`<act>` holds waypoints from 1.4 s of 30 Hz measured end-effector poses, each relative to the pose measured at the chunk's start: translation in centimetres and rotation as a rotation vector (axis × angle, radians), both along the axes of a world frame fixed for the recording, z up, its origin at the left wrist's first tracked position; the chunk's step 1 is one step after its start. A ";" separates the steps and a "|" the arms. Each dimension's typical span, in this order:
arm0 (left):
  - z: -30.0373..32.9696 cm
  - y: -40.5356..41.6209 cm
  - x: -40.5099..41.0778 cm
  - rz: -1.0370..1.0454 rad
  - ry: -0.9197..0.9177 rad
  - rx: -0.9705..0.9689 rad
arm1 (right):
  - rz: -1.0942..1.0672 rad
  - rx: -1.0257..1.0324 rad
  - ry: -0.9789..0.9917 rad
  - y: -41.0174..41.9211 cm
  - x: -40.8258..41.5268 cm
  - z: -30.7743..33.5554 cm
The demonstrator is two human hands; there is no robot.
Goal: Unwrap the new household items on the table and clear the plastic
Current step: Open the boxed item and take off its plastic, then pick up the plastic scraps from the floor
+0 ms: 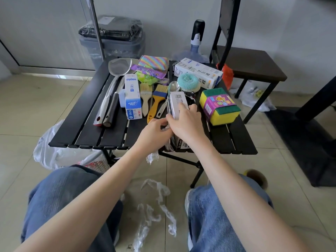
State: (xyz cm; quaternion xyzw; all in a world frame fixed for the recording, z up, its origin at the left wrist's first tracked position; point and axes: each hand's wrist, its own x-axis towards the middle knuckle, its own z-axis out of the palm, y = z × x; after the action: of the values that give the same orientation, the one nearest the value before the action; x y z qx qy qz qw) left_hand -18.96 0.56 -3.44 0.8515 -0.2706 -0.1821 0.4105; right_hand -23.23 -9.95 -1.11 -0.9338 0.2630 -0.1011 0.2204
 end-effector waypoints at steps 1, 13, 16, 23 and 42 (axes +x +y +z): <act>0.1 0.0 0.1 -0.003 0.007 0.003 | 0.006 0.012 0.002 -0.1 0.0 0.0; 5.8 3.2 0.7 0.052 0.519 -0.516 | 0.158 0.110 -0.526 2.2 -1.1 3.2; 6.7 4.8 1.7 0.090 0.714 -0.833 | 0.416 0.261 -0.494 4.5 -0.9 4.4; 7.9 9.9 3.6 0.224 0.702 -1.052 | 0.625 0.194 -0.484 8.9 1.9 4.4; 1.8 25.2 13.1 0.696 -0.054 -0.542 | 0.566 0.381 -0.353 22.3 17.0 0.6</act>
State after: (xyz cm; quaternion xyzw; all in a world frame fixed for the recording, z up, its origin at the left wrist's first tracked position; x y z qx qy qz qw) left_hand -5.82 25.80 -1.65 0.7579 -0.0163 0.0670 0.6487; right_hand -6.28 12.35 -0.56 -0.8801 -0.0333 -0.1446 0.4511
